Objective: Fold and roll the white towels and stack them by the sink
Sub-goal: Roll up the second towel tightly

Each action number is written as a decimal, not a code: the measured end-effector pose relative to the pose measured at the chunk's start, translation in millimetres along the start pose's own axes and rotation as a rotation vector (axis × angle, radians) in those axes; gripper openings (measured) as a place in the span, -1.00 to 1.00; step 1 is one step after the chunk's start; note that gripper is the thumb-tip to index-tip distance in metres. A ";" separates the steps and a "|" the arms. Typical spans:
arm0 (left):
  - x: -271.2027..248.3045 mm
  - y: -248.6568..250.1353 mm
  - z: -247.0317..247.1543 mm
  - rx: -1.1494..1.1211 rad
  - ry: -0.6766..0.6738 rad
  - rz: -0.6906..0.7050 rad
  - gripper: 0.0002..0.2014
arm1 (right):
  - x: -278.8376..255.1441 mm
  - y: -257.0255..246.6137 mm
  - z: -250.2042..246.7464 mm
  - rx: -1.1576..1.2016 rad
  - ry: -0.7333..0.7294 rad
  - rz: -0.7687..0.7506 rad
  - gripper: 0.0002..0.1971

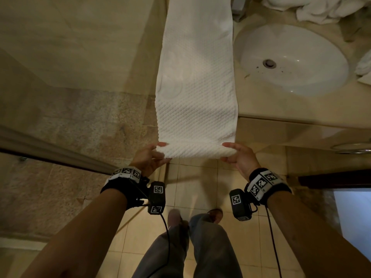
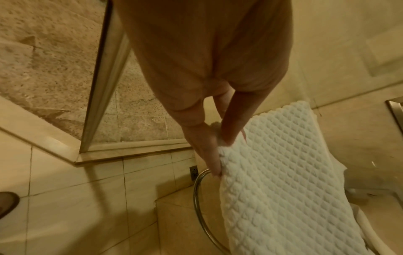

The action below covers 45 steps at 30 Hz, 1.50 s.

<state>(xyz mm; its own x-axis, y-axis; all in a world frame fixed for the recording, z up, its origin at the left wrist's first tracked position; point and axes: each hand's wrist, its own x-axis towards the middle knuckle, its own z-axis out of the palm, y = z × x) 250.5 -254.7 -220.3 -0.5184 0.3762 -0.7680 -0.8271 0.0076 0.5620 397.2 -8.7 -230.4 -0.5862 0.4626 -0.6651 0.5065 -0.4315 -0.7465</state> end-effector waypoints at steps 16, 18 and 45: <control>-0.1 1.4 7.8 -0.030 -0.048 -0.047 -0.62 | -1.5 -4.9 -0.2 -0.009 0.073 -0.051 -0.89; -1.5 5.1 10.9 0.006 -0.074 -0.041 -0.64 | -0.2 -5.5 0.2 -0.028 0.119 -0.052 -0.90; 0.4 32.6 39.6 0.230 0.221 0.363 -0.84 | 4.8 -33.3 9.6 -0.295 0.255 -0.336 -0.88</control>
<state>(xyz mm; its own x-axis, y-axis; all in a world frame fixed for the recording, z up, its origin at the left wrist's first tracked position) 231.9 -217.6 -190.1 -0.8190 0.1866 -0.5426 -0.5277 0.1266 0.8400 371.4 0.5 -208.6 -0.5928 0.7284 -0.3436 0.4952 -0.0069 -0.8688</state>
